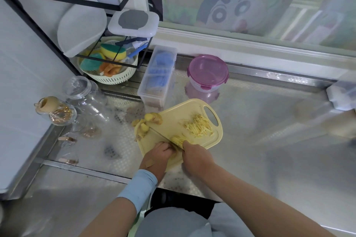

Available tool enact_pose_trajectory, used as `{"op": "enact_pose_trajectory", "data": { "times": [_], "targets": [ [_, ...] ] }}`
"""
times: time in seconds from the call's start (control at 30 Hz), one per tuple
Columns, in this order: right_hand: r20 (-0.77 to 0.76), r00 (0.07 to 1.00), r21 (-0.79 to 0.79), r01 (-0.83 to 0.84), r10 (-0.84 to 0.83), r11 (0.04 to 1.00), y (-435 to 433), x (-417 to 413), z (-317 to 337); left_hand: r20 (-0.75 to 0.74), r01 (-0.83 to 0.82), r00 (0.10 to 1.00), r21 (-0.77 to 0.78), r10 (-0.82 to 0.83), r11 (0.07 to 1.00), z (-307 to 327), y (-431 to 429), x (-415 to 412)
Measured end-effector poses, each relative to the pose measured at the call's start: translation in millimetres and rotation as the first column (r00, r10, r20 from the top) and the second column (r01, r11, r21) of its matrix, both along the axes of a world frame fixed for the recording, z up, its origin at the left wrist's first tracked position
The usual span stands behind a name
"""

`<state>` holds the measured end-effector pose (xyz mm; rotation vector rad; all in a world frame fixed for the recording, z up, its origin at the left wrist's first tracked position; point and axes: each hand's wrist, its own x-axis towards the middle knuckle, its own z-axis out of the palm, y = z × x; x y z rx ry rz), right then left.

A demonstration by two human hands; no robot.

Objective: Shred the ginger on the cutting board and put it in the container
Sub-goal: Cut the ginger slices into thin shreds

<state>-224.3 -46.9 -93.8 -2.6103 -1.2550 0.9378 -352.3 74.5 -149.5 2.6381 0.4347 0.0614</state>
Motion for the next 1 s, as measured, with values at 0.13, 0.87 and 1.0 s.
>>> {"op": "enact_pose_trajectory", "data": {
  "times": [0.13, 0.87, 1.0],
  "targets": [
    [0.035, 0.999, 0.031, 0.004, -0.005, 1.0, -8.1, -7.3, 2.8, -0.002, -0.051, 0.999, -0.036, 0.051, 0.998, 3.4, -2.7, 0.9],
    [0.105, 0.994, -0.059, -0.012, 0.018, 0.998, -38.7, -9.9, 2.2, 0.01, -0.085, 0.996, -0.058, 0.085, 0.995, 7.4, -7.9, 4.8],
    [0.09, 0.996, -0.062, -0.023, 0.029, 0.998, -28.2, -7.8, -0.5, 0.055, -0.119, 0.991, -0.084, 0.124, 0.989, 5.4, -5.5, 4.3]
  ]
}}
